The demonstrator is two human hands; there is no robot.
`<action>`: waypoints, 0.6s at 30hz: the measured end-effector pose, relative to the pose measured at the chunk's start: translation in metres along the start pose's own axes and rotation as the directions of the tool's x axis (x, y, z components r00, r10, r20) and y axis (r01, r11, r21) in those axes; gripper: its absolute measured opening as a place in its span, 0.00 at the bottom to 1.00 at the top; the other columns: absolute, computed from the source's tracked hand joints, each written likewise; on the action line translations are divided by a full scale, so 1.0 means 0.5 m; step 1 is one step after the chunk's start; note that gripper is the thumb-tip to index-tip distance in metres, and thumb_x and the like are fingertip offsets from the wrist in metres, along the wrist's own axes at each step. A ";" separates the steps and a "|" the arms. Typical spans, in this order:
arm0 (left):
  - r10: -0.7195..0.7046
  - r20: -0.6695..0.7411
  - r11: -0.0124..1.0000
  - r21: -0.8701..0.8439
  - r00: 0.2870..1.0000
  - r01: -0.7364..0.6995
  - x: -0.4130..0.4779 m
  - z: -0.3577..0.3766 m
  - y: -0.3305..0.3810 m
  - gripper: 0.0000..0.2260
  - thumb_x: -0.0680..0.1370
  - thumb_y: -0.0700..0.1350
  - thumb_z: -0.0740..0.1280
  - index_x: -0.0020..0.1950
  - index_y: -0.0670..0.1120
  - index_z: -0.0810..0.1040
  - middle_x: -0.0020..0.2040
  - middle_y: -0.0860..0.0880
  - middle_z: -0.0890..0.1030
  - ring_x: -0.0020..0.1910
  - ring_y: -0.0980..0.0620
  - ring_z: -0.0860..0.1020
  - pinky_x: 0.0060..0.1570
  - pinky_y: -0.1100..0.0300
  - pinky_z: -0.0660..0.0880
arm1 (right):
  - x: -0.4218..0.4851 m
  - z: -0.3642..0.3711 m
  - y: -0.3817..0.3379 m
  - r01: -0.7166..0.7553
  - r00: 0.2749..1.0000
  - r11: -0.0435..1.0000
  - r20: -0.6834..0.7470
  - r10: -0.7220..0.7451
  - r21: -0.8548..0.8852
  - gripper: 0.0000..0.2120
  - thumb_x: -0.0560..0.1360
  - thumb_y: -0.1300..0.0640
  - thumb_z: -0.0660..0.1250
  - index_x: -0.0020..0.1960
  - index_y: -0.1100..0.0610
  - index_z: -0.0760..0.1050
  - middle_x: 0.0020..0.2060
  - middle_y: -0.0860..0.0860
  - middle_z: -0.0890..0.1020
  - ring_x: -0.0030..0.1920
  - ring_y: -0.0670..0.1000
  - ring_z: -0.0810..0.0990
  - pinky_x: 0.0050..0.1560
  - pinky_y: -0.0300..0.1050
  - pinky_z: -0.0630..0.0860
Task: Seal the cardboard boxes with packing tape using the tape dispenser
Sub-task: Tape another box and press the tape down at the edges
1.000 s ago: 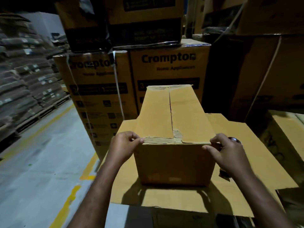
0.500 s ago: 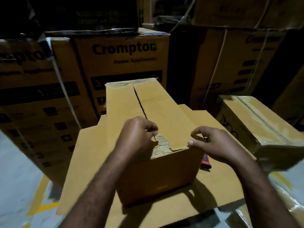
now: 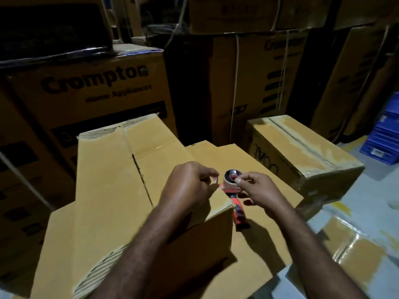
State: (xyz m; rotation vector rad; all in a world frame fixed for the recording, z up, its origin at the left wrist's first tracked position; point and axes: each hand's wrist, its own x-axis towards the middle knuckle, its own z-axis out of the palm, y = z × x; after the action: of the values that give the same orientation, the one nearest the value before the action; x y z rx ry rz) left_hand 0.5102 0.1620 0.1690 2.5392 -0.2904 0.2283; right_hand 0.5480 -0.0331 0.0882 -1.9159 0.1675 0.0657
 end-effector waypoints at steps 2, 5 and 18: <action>-0.017 -0.008 1.000 0.002 1.000 0.017 0.007 0.005 -0.009 0.16 0.79 0.37 0.67 0.63 0.52 0.83 0.59 0.52 0.83 0.57 0.55 0.78 0.59 0.55 0.77 | 0.059 0.025 0.056 -0.144 0.981 0.975 -0.151 0.118 -0.172 0.05 0.78 0.51 0.67 0.46 0.51 0.78 0.43 0.51 0.83 0.43 0.52 0.82 0.40 0.50 0.81; -0.031 -0.029 0.999 -0.006 0.999 0.031 0.011 0.017 -0.018 0.17 0.78 0.35 0.66 0.62 0.50 0.84 0.58 0.51 0.84 0.56 0.54 0.79 0.58 0.57 0.78 | 0.110 0.072 0.131 -0.304 0.949 0.872 -0.204 0.242 -0.384 0.11 0.76 0.47 0.68 0.50 0.55 0.76 0.41 0.51 0.80 0.39 0.51 0.80 0.33 0.43 0.74; -0.180 -0.094 0.967 -0.201 0.979 0.158 0.026 0.031 -0.035 0.03 0.79 0.48 0.70 0.50 0.55 0.84 0.44 0.58 0.84 0.44 0.61 0.81 0.46 0.59 0.80 | 0.146 0.115 0.147 -0.265 0.963 0.957 0.018 0.269 -0.118 0.05 0.74 0.57 0.68 0.47 0.58 0.77 0.39 0.56 0.82 0.37 0.54 0.81 0.35 0.47 0.82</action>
State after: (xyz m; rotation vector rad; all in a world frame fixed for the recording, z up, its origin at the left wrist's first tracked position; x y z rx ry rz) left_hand 0.5287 0.1657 0.1501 2.3339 -0.0479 0.2610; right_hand 0.6114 -0.0101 -0.0090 -1.9944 0.4072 0.2950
